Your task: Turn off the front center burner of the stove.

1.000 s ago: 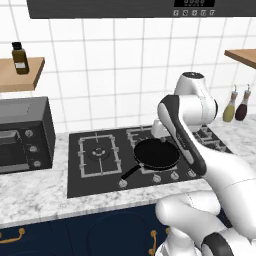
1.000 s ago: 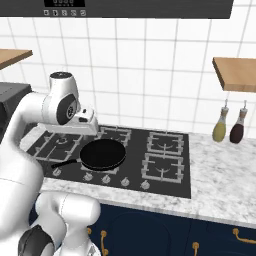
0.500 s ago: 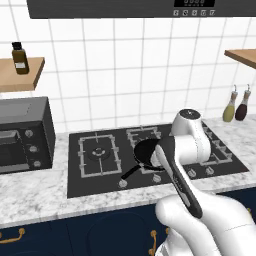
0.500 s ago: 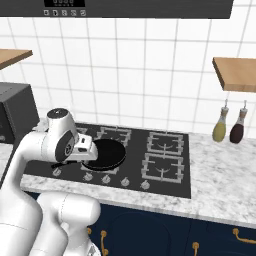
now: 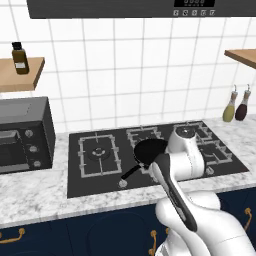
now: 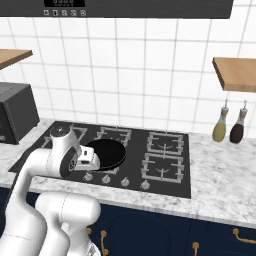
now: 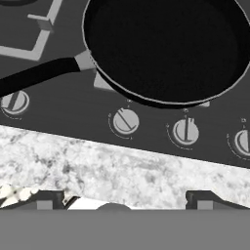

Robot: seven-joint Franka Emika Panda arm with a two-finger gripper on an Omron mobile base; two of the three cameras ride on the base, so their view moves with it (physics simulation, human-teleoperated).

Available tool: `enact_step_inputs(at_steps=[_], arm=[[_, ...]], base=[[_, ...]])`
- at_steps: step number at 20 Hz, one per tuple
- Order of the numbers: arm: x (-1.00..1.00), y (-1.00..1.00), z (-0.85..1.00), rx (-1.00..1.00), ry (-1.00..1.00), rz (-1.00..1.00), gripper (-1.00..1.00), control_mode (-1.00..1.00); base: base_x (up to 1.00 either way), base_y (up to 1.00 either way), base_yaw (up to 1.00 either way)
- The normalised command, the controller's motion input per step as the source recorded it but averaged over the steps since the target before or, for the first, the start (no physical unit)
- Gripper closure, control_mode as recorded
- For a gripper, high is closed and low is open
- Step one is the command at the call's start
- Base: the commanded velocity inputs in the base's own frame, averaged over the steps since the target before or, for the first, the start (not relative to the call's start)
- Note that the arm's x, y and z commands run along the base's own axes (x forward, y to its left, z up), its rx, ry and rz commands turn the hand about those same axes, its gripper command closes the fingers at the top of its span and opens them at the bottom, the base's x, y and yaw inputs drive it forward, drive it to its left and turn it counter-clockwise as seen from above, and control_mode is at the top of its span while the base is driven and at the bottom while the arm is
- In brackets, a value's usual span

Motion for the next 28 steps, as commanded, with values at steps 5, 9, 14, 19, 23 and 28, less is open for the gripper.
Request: enact_step_inputs(at_steps=[5,9,14,19,23,28], arm=[[0.10,0.00,-0.36,0.00,0.01,0.01,-1.00,-1.00],[0.38,0.00,-0.61,0.00,0.11,0.00,-1.00,-1.00],[0.12,0.00,-0.70,0.00,0.15,0.00,-1.00,-1.00],[-0.10,0.00,-0.62,0.00,0.09,0.00,-1.00,-1.00],[0.00,0.00,-0.34,0.00,-0.07,0.00,-1.00,-1.00],[0.00,0.00,-0.35,0.00,-0.07,0.00,-1.00,-1.00]], base=[[0.00,0.00,0.00],[0.00,0.00,0.00],[0.00,0.00,0.00],[0.00,0.00,0.00],[0.00,0.00,0.00],[0.00,0.00,0.00]])
